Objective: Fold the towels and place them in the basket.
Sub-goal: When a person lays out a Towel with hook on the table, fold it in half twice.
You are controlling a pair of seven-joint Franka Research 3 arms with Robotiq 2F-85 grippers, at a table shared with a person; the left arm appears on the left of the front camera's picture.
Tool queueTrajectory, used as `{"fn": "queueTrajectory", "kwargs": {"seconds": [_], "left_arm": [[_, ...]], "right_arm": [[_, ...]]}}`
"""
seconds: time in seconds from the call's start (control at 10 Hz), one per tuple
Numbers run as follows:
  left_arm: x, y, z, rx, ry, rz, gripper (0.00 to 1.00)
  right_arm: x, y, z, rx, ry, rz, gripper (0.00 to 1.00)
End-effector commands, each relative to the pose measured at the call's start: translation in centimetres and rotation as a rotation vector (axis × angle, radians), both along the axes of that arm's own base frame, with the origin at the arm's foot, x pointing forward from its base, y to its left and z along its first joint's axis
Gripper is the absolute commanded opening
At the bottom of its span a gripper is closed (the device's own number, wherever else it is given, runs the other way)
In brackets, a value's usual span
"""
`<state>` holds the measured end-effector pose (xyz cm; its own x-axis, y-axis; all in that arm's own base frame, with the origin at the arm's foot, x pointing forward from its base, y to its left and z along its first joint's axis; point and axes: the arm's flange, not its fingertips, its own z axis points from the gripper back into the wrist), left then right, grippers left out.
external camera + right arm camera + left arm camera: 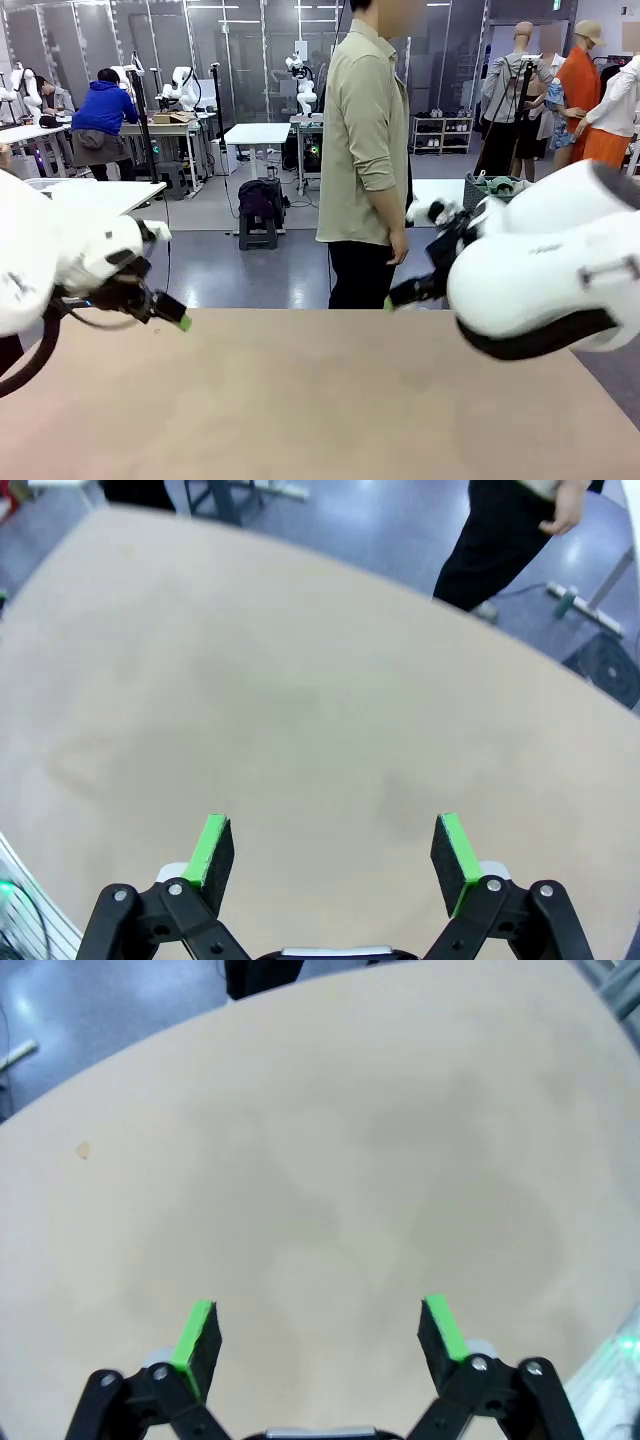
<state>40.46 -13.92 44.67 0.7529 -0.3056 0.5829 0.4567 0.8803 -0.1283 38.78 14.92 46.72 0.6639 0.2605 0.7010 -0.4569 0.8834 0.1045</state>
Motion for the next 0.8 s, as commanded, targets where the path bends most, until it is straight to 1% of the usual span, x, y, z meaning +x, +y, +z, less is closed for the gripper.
{"fn": "queueTrajectory", "kwargs": {"seconds": [0.0, 0.1, 0.2, 0.3, 0.4, 0.5, 0.6, 0.7], "left_arm": [[-0.3, 3.5, 3.5, -0.181, 0.047, 0.03, 1.0], [-1.2, 5.6, 5.1, -0.261, 0.083, 0.027, 1.0], [-2.2, 7.4, 6.2, -0.379, 0.11, 0.016, 1.0], [-3.3, 9.1, 6.9, -0.525, 0.126, 0.013, 1.0], [-4.9, 10.9, 7.5, -0.628, 0.142, 0.028, 1.0], [-5.6, 11.9, 7.5, -0.695, 0.159, 0.021, 1.0], [-7.1, 13.4, 7.6, -0.832, 0.177, -0.033, 1.0], [-8.4, 14.8, 7.6, -0.918, 0.16, -0.049, 1.0]], "right_arm": [[-0.9, -3.0, 2.6, 0.12, -0.051, -0.005, 1.0], [-1.8, -4.3, 3.2, 0.204, -0.067, -0.02, 1.0], [-3.2, -5.7, 4.1, 0.312, -0.081, -0.021, 1.0], [-4.7, -7.1, 4.3, 0.438, -0.065, -0.03, 1.0], [-6.6, -8.6, 4.7, 0.576, -0.038, -0.048, 1.0], [-7.7, -9.8, 4.8, 0.677, -0.023, -0.054, 1.0], [-9.6, -11.9, 4.6, 0.769, 0.003, -0.099, 1.0], [-11.3, -13.7, 4.1, 0.863, 0.019, -0.137, 1.0]]}}
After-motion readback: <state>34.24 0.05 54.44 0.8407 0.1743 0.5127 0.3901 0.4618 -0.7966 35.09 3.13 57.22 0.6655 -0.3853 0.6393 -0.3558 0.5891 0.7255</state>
